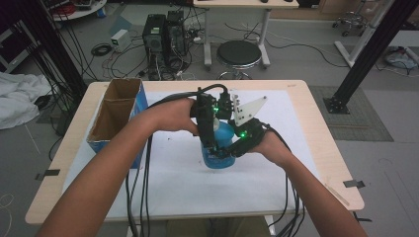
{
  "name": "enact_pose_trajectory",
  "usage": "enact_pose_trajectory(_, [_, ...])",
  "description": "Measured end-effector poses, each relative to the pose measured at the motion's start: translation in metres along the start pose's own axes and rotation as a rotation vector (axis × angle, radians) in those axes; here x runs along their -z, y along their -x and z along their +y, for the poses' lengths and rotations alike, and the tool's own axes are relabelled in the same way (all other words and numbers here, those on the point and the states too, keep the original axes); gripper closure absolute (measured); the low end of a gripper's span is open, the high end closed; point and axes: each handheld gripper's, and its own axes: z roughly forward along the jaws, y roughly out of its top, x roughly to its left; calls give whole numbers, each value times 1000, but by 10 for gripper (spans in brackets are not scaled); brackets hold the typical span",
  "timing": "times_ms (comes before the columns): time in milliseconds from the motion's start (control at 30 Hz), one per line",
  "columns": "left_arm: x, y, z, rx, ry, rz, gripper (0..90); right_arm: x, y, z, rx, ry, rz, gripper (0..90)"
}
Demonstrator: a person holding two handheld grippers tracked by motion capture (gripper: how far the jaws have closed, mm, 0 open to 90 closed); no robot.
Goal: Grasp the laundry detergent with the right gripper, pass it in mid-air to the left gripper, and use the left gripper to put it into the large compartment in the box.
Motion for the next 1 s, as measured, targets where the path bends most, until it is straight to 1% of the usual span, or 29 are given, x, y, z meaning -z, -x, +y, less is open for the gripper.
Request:
enact_pose_trajectory(67, [0, 0, 0, -4, 2, -2, 184, 0, -1, 0, -6, -1, 0, 443])
enact_pose_trajectory(367, [0, 1, 1, -7, 4, 20, 193, 1, -1, 0, -4, 2, -3, 443])
enact_pose_trajectory(433, [0, 1, 1, -13, 7, 19, 232, 1, -1, 0, -5, 2, -2, 443])
enact_pose_trajectory(500, [0, 1, 1, -13, 7, 20, 235, 0, 0, 0, -7, 2, 0, 443])
enact_pose_trajectory(600, [0, 1, 0, -21, 4, 20, 270, 0, 0, 0, -7, 0, 0, 443])
enact_pose_trajectory(700, [0, 1, 0, -24, 4, 21, 285, 0, -1, 0, -6, 2, -1, 443])
enact_pose_trajectory(767, [1, 1, 0, -28, 9, 22, 324, 0, -1, 0, -6, 0, 0, 443])
enact_pose_trajectory(867, [1, 2, 0, -29, 6, 24, 331, 0, -1, 0, -6, 1, 0, 443])
enact_pose_trajectory(933, [1, 2, 0, -36, 8, 18, 358, 0, -1, 0, -6, 1, -1, 443])
enact_pose_trajectory(1000, [1, 3, 1, -39, 6, 19, 365, 0, -1, 0, -6, 1, -1, 443])
